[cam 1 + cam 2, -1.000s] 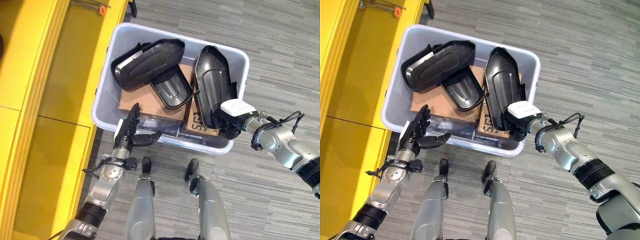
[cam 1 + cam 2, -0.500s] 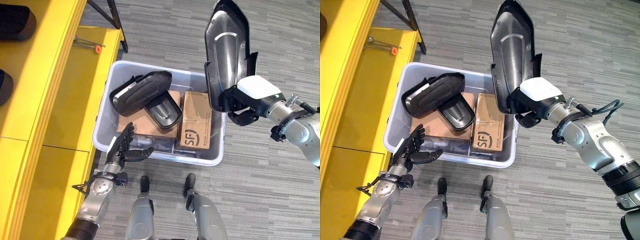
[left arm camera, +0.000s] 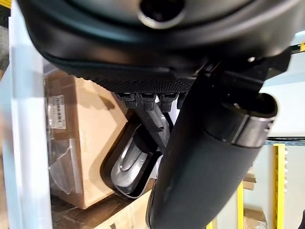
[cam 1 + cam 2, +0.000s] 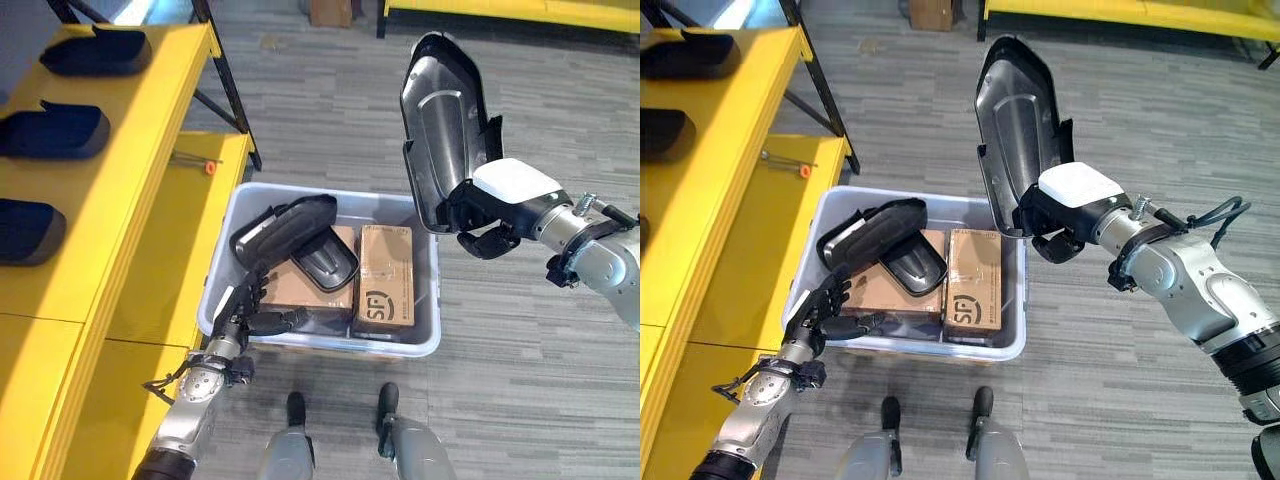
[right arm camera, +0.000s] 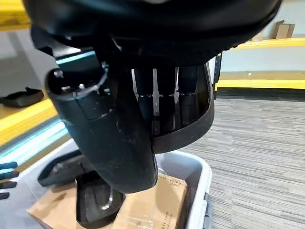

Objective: Move parts from the plastic box to the shelf.

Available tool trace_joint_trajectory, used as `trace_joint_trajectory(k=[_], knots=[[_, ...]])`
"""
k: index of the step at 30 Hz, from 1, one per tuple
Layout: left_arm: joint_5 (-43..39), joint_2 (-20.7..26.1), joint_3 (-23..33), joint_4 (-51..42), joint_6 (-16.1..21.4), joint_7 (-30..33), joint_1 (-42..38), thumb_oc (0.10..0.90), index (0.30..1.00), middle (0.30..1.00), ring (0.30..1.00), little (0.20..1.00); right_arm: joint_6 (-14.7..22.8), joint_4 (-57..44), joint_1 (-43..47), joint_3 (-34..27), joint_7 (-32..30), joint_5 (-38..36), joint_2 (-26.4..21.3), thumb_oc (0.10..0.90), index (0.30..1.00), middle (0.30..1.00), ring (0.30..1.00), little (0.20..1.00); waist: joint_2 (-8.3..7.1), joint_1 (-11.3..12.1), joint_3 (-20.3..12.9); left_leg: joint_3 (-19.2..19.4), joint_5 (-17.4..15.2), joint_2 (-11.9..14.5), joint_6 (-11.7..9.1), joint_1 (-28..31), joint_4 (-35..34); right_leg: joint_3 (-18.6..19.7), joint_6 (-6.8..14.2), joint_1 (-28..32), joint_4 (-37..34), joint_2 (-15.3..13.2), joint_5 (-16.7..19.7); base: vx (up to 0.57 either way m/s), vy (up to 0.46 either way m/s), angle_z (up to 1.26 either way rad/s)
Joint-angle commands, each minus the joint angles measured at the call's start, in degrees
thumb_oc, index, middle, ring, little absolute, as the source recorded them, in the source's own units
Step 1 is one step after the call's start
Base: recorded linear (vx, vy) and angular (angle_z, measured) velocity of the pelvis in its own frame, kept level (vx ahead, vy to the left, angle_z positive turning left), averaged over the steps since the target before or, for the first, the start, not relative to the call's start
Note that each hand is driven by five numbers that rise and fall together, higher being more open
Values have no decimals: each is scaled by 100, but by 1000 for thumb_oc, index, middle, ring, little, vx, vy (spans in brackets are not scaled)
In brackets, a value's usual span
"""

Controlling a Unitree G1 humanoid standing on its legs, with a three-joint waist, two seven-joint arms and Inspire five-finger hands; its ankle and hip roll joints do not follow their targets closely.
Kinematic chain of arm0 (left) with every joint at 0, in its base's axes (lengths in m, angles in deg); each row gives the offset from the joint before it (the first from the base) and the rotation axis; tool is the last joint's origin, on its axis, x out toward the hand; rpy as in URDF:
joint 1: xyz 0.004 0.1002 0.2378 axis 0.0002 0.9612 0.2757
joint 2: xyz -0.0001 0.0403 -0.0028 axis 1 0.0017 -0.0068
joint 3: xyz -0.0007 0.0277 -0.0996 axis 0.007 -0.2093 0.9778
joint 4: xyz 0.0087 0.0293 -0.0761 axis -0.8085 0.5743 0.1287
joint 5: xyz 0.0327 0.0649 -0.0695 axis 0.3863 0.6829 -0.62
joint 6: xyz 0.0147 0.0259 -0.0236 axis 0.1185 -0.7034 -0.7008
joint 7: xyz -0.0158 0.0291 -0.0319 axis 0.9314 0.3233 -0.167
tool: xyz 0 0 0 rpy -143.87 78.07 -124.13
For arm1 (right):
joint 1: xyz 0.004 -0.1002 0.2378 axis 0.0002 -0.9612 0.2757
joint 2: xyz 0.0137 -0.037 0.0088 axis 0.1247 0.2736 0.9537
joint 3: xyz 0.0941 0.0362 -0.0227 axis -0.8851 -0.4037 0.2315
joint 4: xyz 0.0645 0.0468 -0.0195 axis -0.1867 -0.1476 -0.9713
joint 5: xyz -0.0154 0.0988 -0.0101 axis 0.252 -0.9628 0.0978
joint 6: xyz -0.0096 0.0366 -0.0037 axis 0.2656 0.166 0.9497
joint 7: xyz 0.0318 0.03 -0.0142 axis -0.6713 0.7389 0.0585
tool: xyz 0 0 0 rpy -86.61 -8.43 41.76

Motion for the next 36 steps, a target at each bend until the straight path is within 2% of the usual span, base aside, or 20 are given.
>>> trace_joint_trajectory(k=[1, 2, 3, 5, 8, 10, 12, 13, 16, 17, 19, 20, 21, 23, 24, 25, 26, 28, 30, 36], knots=[[-129, 281, -4, -244, 375, 42, 360, 900, 1000, 1000, 1000, 1000, 140, -115, 778, 268, -376, -397, 20, 400, 300, 300, 300, 300, -377, 227, -1149, -265, 166, 781, -295, -11, 77, 325, 530, 484, 698, -334, -1130, -137, -273, 3], [-139, 299, 80, -247, 365, 68, 416, 900, 1000, 1000, 1000, 1000, 146, -75, 977, 421, -380, -432, 1, 400, 300, 300, 300, 300, -357, 281, -1112, -346, 384, 957, -359, -58, 103, 317, 406, 433, 842, -154, -1268, -138, -276, 4], [-139, 293, 88, -251, 363, 68, 420, 900, 1000, 1000, 1000, 1000, 147, -66, 1003, 446, -382, -435, 4, 400, 300, 300, 300, 300, -347, 272, -1113, -350, 389, 968, -367, -61, 100, 314, 398, 425, 854, -144, -1275, -123, -216, 7], [-158, 294, 181, -276, 364, 105, 512, 900, 1000, 1000, 1000, 1000, 145, -6, 1275, 629, -382, -526, -18, 400, 300, 300, 300, 300, -328, 365, -1058, -431, 634, 1126, -405, -99, 122, 292, 275, 346, 1039, 38, -1390, -115, -186, 11], [-173, 251, 338, -286, 395, 135, 676, 900, 1000, 1000, 1000, 1000, 175, 135, 1835, 1037, -427, -670, -50, 400, 300, 300, 300, 300, -217, 510, -875, -636, 1413, 1357, -590, -305, -46, 117, 108, 169, 1154, 307, -1471, -215, -225, -3], [-188, 224, 376, -230, 404, 153, 728, 900, 1000, 1000, 1000, 1000, 180, 166, 2040, 1160, -463, -745, -156, 400, 300, 300, 300, 300, -188, 574, -769, -592, 1793, 1306, -645, -511, -293, -102, 72, 168, 1057, 273, -1492, -190, -168, 10], [-193, 207, 351, -119, 428, 148, 664, 900, 1000, 1000, 1000, 1000, 155, 186, 2164, 1226, -513, -738, -255, 400, 300, 300, 300, 300, -204, 624, -707, -549, 2012, 1180, -670, -754, -289, -295, 35, 182, 920, 165, -1421, -153, -124, 74], [-202, 210, 348, -104, 443, 147, 627, 900, 1000, 1000, 1000, 1000, 157, 169, 2154, 1195, -533, -720, -304, 400, 300, 300, 300, 300, -228, 611, -703, -483, 1970, 1139, -664, -831, -163, -392, 27, 179, 851, 89, -1376, -166, -152, 121], [-223, 178, 310, -142, 464, 72, 644, 900, 1000, 1000, 1000, 1000, 176, 136, 2032, 1118, -553, -640, -336, 400, 300, 300, 300, 300, -285, 560, -762, -394, 1485, 1091, -556, -706, 585, -604, -24, 44, 630, -89, -1139, -179, -127, 106], [-233, 145, 294, -131, 450, 74, 621, 900, 1000, 1000, 1000, 1000, 185, 106, 1973, 1087, -561, -606, -374, 400, 300, 300, 300, 300, -304, 493, -803, -255, 1283, 1099, -500, -598, 840, -727, -69, 28, 566, -145, -1114, -99, -74, 65], [-233, 149, 290, -132, 450, 74, 621, 900, 1000, 1000, 1000, 1000, 183, 99, 1953, 1069, -559, -604, -377, 400, 300, 300, 300, 300, -302, 491, -798, -268, 1260, 1101, -499, -609, 872, -735, -66, 38, 568, -144, -1120, -40, -42, 96], [-219, 81, 220, -148, 411, 44, 569, 900, 1000, 1000, 1000, 1000, 181, 78, 1602, 828, -565, -555, -389, 400, 300, 300, 300, 300, -268, 315, -890, 139, 1016, 1205, -441, -244, 1024, -1099, -124, 43, 577, -224, -1162, 6, -37, 135], [-184, 10, 116, -141, 365, 3, 473, 900, 1000, 1000, 1000, 1000, 138, 42, 1177, 474, -592, -487, -430, 400, 300, 300, 300, 300, -186, 71, -985, 559, 764, 1349, -541, 147, 1048, -1381, -73, 89, 718, -324, -1307, 14, -11, 142], [-177, -26, 20, -155, 342, -18, 403, 900, 1000, 1000, 1000, 1000, 103, -33, 853, 182, -598, -432, -504, 400, 300, 300, 300, 300, -79, -55, -1052, 709, 669, 1342, -591, 394, 703, -1577, -14, 81, 848, -424, -1307, 28, 70, 152], [-175, -21, 5, -154, 342, -17, 399, 900, 1000, 1000, 1000, 1000, 99, -56, 792, 126, -594, -426, -514, 400, 300, 300, 300, 300, -82, -47, -1051, 709, 679, 1336, -590, 413, 674, -1584, -6, 88, 857, -431, -1311, 50, 138, 157], [-159, -58, -49, -178, 322, -70, 354, 900, 1000, 1000, 1000, 1000, 71, -126, 584, -92, -572, -446, -552, 400, 300, 300, 300, 300, 7, -129, -1099, 889, 564, 1287, -590, 366, 267, -1689, 99, 122, 879, -551, -1215, 71, 151, 127], [-147, -78, -77, -185, 315, -90, 353, 900, 1000, 1000, 1000, 1000, 77, -186, 483, -225, -575, -476, -529, 400, 300, 300, 300, 300, 35, -145, -1120, 1027, 494, 1285, -594, 381, 141, -1741, 142, 154, 887, -618, -1179, 93, 215, 120], [-161, -77, -131, -187, 306, -144, 394, 900, 1000, 1000, 1000, 1000, 72, -174, 267, -434, -597, -513, -394, 400, 300, 300, 300, 300, 89, -93, -1146, 1049, 416, 1157, -566, 434, -100, -1757, 234, 204, 824, -728, -1044, 62, 190, 90], [-134, -23, -182, -209, 298, -192, 383, 900, 1000, 1000, 1000, 1000, 74, -197, 21, -658, -610, -512, -339, 400, 300, 300, 300, 300, 63, -54, -1137, 1095, 324, 1013, -512, 399, -123, -1856, 346, 289, 763, -902, -871, 49, 160, -26], [-79, -2, -134, -219, 313, -159, 459, 900, 1000, 1000, 1000, 1000, 88, -248, -217, -787, -564, -352, -201, 400, 300, 300, 300, 300, -28, 52, -1149, 1052, -59, 646, -323, 457, -246, -1906, 602, 427, 637, -1238, -493, 36, 146, 17]])
